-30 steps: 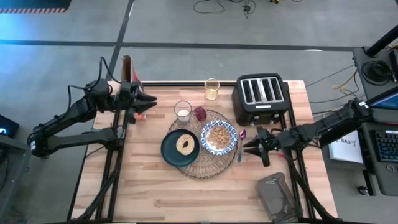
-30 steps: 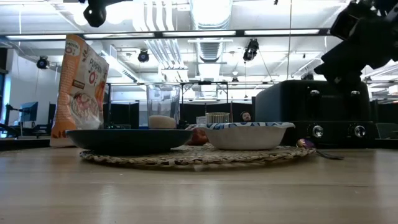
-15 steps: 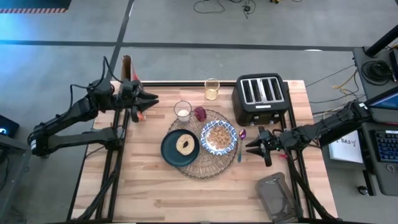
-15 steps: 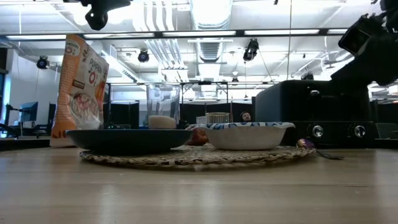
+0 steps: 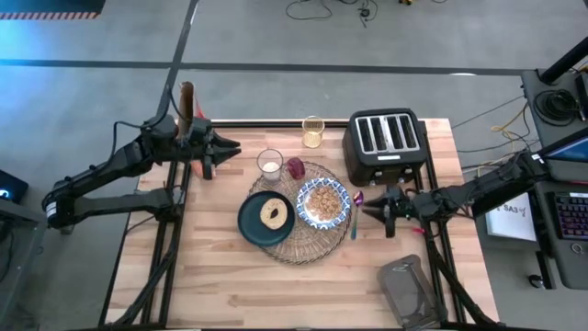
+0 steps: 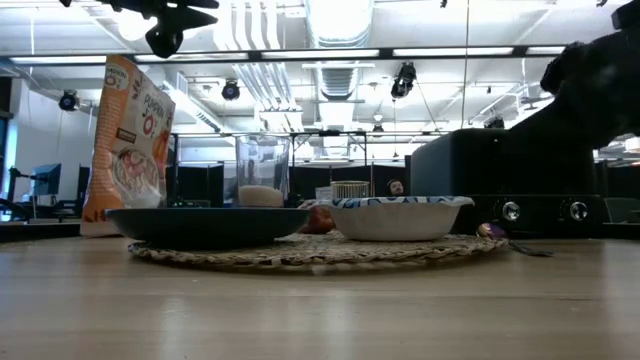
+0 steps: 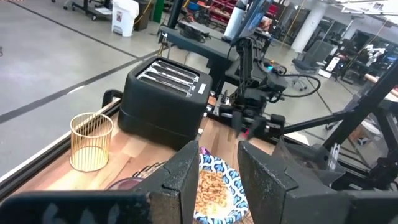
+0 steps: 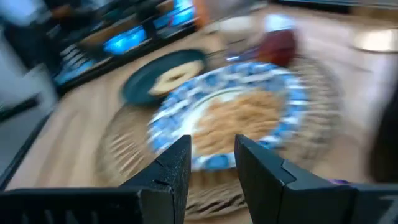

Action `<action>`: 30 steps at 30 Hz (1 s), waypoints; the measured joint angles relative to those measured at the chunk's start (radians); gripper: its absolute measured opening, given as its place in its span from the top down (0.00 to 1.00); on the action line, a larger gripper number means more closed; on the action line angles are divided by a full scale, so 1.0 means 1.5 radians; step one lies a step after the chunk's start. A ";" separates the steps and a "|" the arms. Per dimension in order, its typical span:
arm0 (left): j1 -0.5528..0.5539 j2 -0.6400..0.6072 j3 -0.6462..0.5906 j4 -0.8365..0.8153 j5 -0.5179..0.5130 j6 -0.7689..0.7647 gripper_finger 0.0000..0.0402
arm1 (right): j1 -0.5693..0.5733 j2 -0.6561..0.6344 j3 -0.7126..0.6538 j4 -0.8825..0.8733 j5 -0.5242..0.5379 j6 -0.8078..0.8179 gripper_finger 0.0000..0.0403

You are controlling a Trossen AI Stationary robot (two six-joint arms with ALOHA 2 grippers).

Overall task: Arrange a breakfast setting
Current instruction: Return to Home Position

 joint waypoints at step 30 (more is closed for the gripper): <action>0.000 -0.004 0.000 -0.009 0.001 0.035 0.76 | -0.002 0.006 0.001 -0.034 0.141 0.246 0.72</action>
